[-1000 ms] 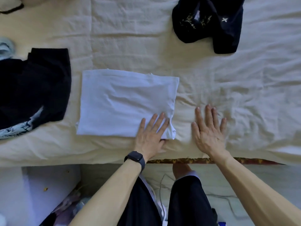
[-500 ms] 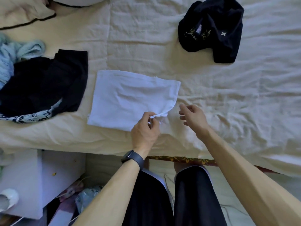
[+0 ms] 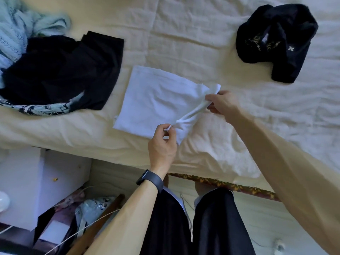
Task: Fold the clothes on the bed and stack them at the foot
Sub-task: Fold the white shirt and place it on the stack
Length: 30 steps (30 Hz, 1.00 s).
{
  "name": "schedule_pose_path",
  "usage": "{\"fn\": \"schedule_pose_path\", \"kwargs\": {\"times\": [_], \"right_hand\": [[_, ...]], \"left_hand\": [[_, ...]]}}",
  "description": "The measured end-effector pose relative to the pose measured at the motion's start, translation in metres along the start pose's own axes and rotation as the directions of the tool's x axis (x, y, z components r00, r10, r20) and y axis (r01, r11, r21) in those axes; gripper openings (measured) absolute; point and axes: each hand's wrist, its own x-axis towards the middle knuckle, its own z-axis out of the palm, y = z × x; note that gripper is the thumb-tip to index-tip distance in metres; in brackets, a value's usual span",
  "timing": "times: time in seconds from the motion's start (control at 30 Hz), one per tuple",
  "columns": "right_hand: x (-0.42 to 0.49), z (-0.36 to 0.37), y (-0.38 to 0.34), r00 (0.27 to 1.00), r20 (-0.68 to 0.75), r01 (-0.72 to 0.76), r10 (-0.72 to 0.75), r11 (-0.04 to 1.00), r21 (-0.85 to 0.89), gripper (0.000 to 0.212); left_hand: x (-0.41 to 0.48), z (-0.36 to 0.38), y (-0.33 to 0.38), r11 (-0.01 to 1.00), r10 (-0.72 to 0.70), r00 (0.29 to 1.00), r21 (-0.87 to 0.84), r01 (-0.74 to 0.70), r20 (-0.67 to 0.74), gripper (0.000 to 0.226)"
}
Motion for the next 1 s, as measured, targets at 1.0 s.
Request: {"fn": "schedule_pose_path", "kwargs": {"times": [1.0], "right_hand": [[-0.027, 0.259, -0.109, 0.973, 0.15, 0.197, -0.175, 0.969, -0.152, 0.04]], "left_hand": [[0.123, -0.144, -0.077, 0.9, -0.388, 0.918, 0.244, 0.36, 0.079, 0.014]]}}
